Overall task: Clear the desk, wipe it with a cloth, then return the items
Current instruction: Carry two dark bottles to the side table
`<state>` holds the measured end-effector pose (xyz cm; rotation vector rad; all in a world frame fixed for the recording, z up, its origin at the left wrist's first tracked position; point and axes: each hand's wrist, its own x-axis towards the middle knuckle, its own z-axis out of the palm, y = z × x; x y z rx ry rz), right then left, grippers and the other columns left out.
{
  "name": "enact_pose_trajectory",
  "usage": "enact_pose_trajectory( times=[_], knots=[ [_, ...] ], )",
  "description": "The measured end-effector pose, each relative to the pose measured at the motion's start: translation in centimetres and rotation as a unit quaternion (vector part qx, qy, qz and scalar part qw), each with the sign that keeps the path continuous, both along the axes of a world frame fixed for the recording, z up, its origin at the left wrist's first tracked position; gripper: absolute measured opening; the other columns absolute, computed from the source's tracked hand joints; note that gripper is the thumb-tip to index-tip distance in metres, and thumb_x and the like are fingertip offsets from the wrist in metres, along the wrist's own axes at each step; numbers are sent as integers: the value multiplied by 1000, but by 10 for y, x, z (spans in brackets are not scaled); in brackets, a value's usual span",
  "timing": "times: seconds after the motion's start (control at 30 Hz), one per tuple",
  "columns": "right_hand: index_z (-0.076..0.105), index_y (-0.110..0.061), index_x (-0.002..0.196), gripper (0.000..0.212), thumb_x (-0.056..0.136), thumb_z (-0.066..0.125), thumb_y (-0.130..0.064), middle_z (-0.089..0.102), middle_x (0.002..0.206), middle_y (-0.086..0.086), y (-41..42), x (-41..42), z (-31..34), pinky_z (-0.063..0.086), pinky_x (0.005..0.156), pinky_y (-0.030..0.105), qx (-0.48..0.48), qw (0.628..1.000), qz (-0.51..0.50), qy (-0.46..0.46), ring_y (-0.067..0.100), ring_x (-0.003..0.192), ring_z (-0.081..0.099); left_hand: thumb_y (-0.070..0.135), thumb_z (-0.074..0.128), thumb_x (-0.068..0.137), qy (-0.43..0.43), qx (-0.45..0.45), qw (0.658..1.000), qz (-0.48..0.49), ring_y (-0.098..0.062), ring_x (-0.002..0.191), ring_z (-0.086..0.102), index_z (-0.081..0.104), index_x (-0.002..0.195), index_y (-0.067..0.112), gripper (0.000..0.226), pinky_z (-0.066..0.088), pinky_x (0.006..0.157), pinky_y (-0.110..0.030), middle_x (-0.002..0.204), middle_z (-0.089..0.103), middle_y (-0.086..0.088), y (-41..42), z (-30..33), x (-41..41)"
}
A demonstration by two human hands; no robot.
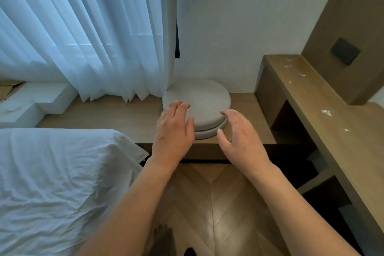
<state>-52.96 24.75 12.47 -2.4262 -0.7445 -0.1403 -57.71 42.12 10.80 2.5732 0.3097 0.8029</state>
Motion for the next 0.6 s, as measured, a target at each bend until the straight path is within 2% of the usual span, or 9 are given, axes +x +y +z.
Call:
enact_pose_trajectory(
  times=[0.13,0.3,0.47,0.6],
  knots=[
    [41,-24,145,53,96,60,-29,45,148,-7,33,49,-1,24,106,16,-7,1000,-12,20,7,138,39,21,57,100,15,-7,1000,0,-22,126,50,55,134,10,36,40,105,-33,137,53,-7,35,0,53],
    [39,-25,146,53,97,59,-29,43,150,-7,65,123,-13,23,107,17,-7,999,-21,41,7,139,36,18,58,98,18,-13,1000,-6,-28,121,55,58,130,7,34,46,101,-40,133,57,-11,69,-17,126],
    [38,-26,146,52,98,57,-30,42,150,-7,96,216,-28,23,105,17,-4,998,-20,58,7,139,36,22,55,100,32,-6,999,-1,-22,122,54,57,132,10,35,46,103,-36,134,56,-8,99,-33,214],
    [38,-27,146,52,98,55,-30,42,149,-7,113,301,-25,23,104,17,7,998,-23,61,7,138,36,21,54,100,47,3,999,-6,-25,121,55,57,132,9,35,46,103,-37,134,56,-9,120,-26,295]
  ],
)
